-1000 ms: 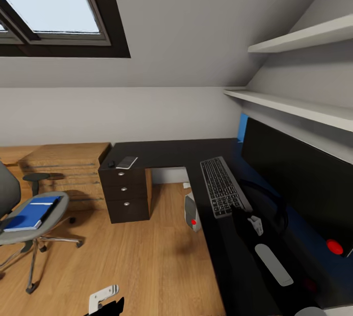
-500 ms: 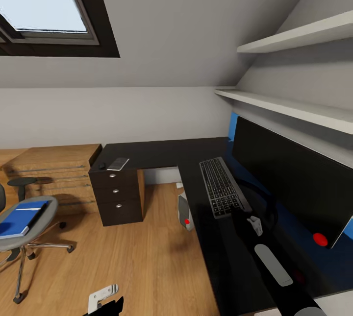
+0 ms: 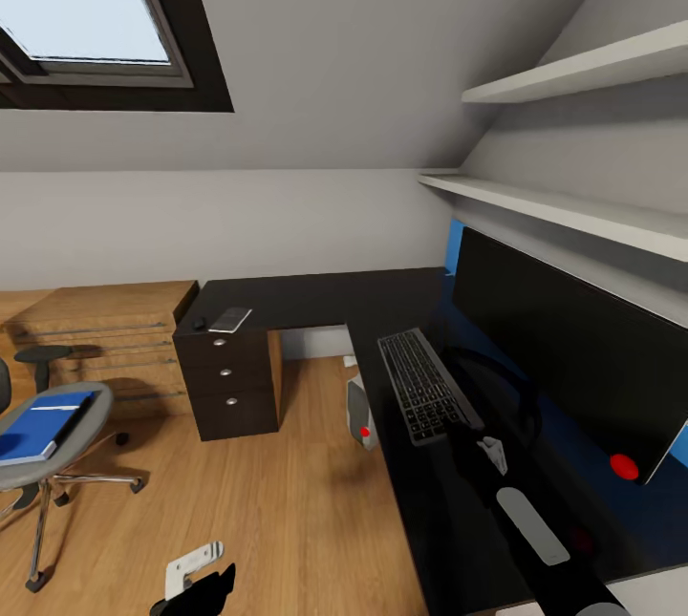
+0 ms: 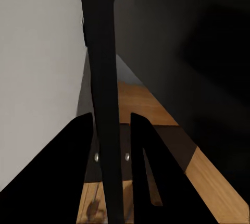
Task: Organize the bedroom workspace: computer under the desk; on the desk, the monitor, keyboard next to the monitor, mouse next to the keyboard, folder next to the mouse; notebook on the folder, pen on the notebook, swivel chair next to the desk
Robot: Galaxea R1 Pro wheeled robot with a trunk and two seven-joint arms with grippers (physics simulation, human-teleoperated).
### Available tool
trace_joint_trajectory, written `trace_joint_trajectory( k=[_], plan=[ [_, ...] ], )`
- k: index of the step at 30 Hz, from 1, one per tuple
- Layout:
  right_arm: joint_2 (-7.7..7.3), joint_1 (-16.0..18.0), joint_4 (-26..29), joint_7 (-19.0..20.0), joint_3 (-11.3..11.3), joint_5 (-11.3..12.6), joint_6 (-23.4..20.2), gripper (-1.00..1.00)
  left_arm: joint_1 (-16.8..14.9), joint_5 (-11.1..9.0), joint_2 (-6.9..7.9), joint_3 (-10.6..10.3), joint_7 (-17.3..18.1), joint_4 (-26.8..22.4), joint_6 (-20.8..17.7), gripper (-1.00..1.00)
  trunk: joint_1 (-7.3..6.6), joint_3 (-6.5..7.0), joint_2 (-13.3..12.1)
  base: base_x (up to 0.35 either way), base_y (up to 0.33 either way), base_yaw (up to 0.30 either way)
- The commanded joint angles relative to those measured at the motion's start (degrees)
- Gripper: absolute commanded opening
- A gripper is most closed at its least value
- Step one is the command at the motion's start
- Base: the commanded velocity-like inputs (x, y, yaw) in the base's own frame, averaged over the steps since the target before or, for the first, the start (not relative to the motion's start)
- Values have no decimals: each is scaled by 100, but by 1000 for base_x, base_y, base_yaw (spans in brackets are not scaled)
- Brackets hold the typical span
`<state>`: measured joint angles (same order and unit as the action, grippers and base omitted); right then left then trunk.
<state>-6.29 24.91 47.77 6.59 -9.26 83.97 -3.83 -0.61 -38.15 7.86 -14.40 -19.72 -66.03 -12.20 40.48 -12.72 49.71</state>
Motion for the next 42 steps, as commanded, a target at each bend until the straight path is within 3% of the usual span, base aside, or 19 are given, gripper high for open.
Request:
trace_joint_trajectory(
  k=[1,10,14,21,37,42],
  plan=[
    [-6,5,-4,16,-8,60,-28,-100,-5,-44,6,-17,-51,-14,-10,100,1,-8,6,0,0,0],
    [-25,5,-17,17,132,240,-140,-100,-5,-94,6,187,-54,-120,-41,100,1,-8,6,0,0,0],
    [-58,5,4,29,209,424,-318,-100,-5,-103,5,261,-55,-162,-44,100,89,-80,167,0,0,0],
    [-110,7,14,27,439,479,-421,-100,-5,-105,-2,286,-57,-173,-45,100,242,-205,447,0,0,0],
    [-141,7,21,20,497,474,-424,-100,-1,-96,-4,280,-58,-174,-38,100,594,-493,1089,0,0,0],
    [-236,9,15,15,496,484,-419,-100,-3,-96,-4,282,-58,-174,-37,100,704,-582,1290,0,0,0]
  ],
)
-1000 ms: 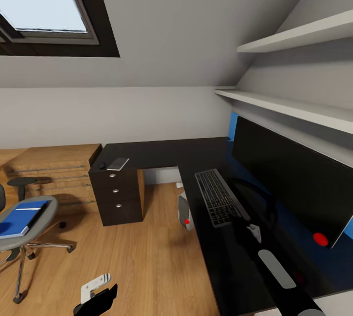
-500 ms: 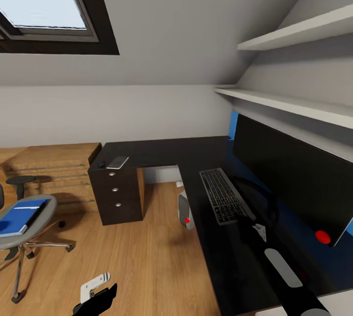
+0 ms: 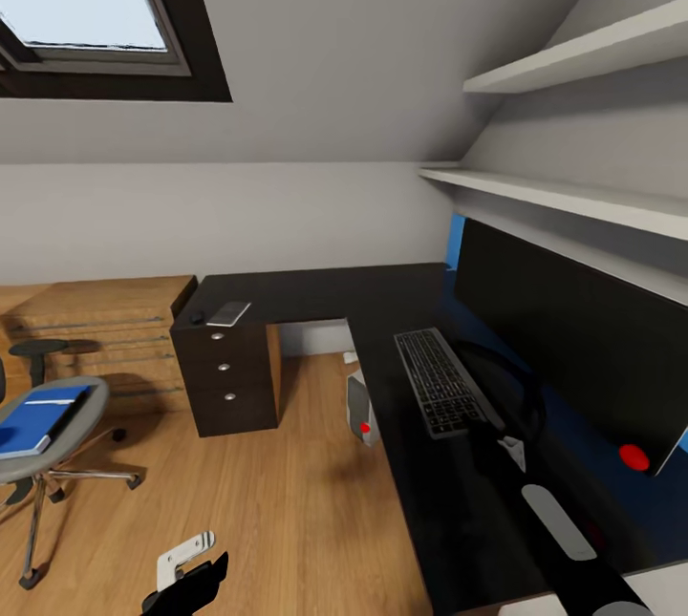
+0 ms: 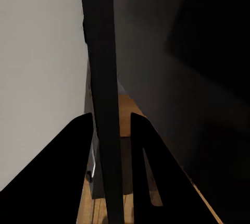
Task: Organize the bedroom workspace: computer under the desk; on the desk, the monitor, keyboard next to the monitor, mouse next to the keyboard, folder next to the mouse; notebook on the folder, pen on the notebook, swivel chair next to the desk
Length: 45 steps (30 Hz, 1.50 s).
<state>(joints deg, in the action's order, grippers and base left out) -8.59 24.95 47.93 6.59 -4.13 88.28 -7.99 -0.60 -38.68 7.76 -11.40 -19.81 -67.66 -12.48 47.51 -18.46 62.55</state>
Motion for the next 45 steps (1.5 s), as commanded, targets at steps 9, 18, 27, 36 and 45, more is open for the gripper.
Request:
trace_joint_trajectory(
  k=[9,18,27,36,45],
  plan=[
    [-61,9,-3,9,-16,58,-8,-100,-6,-44,7,-20,-49,-10,-9,100,199,-169,367,0,0,0],
    [-63,10,-3,6,-16,58,-9,-100,-8,-44,7,-20,-49,-10,-9,100,396,-331,728,0,0,0],
    [-62,10,-3,0,-17,58,-4,-100,-6,-44,7,-20,-49,-10,-9,100,594,-492,1089,0,0,0],
    [-56,10,-7,0,-17,58,-1,-100,-8,-44,7,-20,-49,-10,-9,100,792,-654,1450,0,0,0],
    [-60,10,-11,0,-17,58,-6,-100,-6,-38,7,-20,-49,-10,-9,100,924,-762,1691,0,0,0]
  ],
)
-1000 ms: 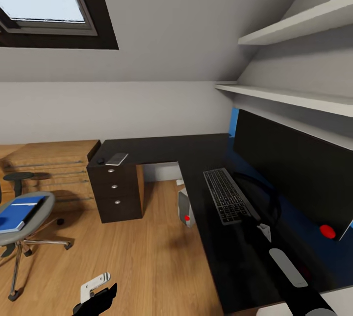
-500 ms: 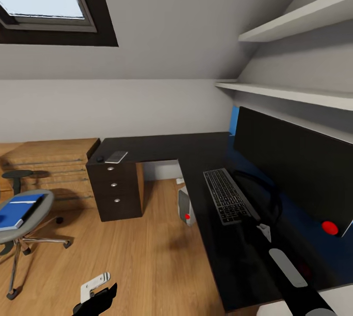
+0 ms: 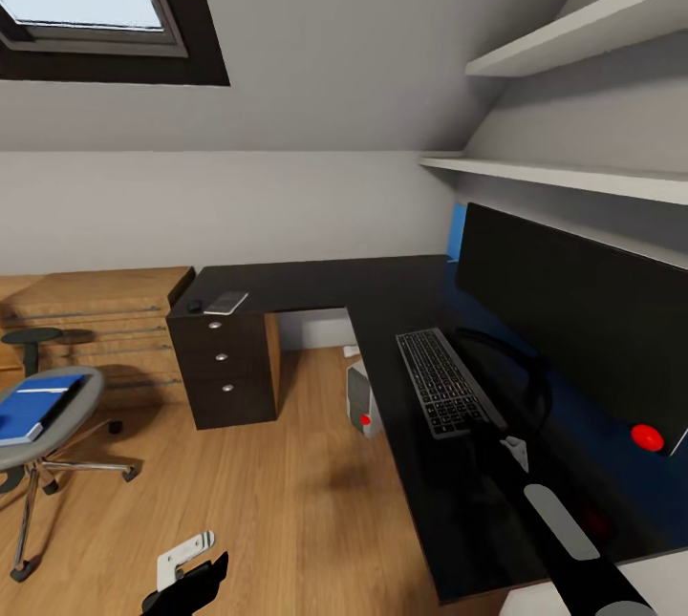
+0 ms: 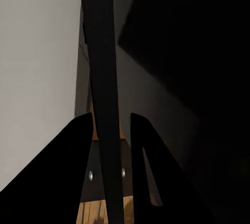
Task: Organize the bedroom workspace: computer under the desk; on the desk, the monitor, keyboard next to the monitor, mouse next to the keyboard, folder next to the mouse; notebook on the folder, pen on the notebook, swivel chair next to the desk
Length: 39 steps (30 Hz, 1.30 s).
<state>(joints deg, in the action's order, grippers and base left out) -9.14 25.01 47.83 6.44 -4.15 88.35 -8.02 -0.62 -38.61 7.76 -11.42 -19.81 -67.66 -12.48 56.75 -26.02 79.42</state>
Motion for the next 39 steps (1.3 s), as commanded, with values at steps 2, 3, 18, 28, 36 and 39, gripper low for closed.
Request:
trace_joint_trajectory(
  k=[2,3,18,28,36,39],
  plan=[
    [-7,4,0,15,-15,50,-4,-100,-2,-42,7,-18,-49,-10,-9,100,0,-6,4,0,0,0],
    [-8,4,-1,15,-15,50,-5,-100,-3,-42,7,-18,-49,-10,-9,100,0,-6,4,0,0,0],
    [0,4,-10,24,-24,52,-6,-100,-2,-6,10,-18,-40,-1,-19,100,0,-6,4,0,0,0],
    [23,4,3,51,-34,59,1,-100,-2,-5,8,-18,-40,-1,-12,100,0,-6,4,0,0,0],
    [18,4,5,47,-33,66,-6,-100,-7,-19,11,-18,-40,4,-9,100,0,-6,4,0,0,0],
    [18,4,-5,39,-33,67,-6,-100,-2,-16,11,-20,-40,6,1,100,0,-6,4,0,0,0]
  ],
)
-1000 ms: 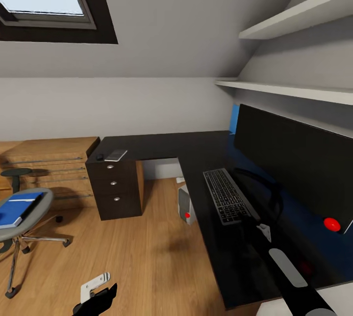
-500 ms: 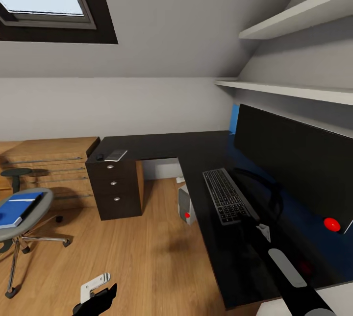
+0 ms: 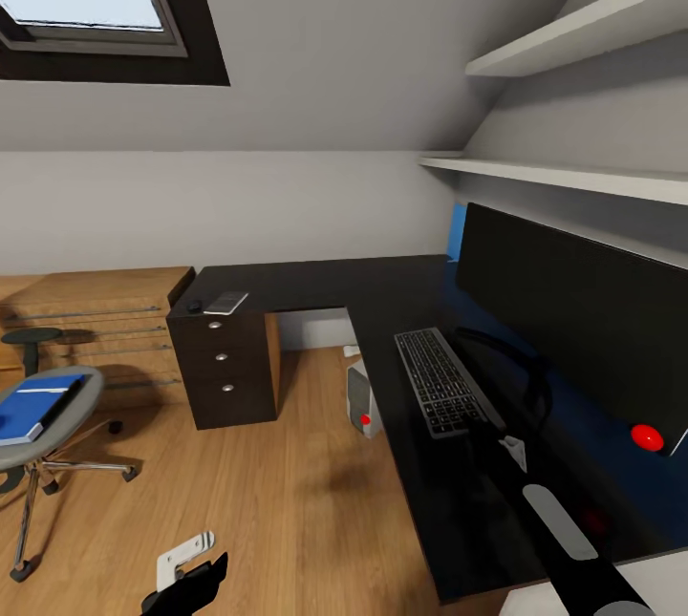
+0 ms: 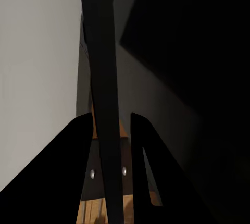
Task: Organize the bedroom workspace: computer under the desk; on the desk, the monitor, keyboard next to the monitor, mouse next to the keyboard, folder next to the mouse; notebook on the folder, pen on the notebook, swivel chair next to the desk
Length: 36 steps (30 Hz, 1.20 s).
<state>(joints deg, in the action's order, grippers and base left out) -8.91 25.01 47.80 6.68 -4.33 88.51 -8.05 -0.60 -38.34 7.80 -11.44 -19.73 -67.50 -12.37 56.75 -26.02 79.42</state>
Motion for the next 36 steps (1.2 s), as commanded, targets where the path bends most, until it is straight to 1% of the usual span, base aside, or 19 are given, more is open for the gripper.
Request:
trace_joint_trajectory(
  k=[1,7,13,21,29,36],
  plan=[
    [-5,4,-5,14,-15,52,-4,-100,-4,-38,4,-21,-53,-9,0,100,0,-6,4,0,0,0],
    [-10,4,-10,37,-30,42,-6,-100,-3,-28,5,-25,-52,-6,14,100,0,-6,4,0,-9,0],
    [-5,4,-19,35,-33,37,11,-100,-3,-38,10,-25,-41,0,6,100,0,-6,4,0,-171,0],
    [11,4,-22,-5,-25,35,25,-100,-2,-56,11,-17,-40,0,-25,100,0,-6,4,3,-27,0],
    [5,4,-29,-20,-14,34,4,-100,-6,-59,11,-16,-31,1,-30,100,0,-6,4,142,-1,0],
    [3,4,-246,-172,-7,79,-7,-100,-4,-60,11,-16,-31,3,-37,100,0,-6,4,14,0,0]
  ],
)
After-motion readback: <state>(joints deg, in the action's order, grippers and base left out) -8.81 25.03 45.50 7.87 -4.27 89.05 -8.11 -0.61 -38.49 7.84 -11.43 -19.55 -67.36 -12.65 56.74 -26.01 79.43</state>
